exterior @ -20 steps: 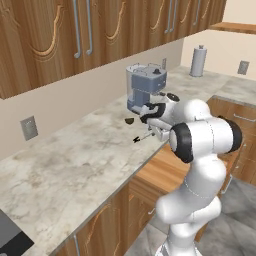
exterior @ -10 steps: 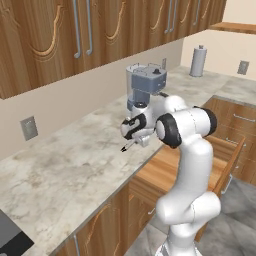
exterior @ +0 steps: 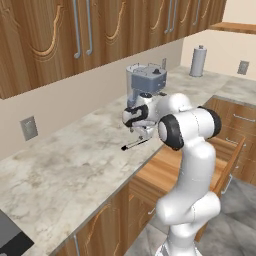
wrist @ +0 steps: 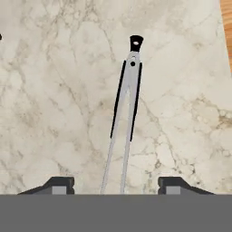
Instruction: Pick the tongs from the drawer and place it on the counter.
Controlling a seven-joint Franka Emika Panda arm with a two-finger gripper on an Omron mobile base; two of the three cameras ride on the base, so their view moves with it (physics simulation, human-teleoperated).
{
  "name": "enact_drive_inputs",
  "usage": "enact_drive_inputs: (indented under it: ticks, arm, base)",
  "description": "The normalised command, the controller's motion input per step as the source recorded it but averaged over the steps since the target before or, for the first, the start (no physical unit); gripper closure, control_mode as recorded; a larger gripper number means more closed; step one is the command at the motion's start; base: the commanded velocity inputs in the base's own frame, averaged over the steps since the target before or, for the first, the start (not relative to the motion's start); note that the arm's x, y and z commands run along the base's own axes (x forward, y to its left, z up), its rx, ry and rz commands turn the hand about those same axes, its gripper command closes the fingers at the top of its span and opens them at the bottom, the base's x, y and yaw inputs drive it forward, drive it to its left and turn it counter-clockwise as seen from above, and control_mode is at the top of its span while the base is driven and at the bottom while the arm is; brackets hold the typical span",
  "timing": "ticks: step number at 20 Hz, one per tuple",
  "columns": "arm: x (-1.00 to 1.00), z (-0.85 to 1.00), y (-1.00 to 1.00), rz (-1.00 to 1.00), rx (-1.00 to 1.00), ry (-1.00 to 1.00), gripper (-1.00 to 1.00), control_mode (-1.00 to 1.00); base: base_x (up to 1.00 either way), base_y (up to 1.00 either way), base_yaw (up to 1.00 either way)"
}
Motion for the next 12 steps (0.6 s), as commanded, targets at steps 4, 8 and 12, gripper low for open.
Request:
enact_drive_inputs:
  ticks: [4, 8, 12]
  arm:
    - [-0.58, 0.91, -0.34, 0.17, 0.18, -0.11, -1.00, -1.00]
    - [-0.92, 0.63, -0.45, 0.09, 0.18, -0.15, -1.00, -1.00]
    - [-1.00, 0.19, -0.29, 0.06, 0.04, -0.19, -1.00, -1.00]
  base:
    - [0.00, 0.00, 0.00]
    - [0.00, 0.00, 0.00]
    - [0.00, 0.00, 0.00]
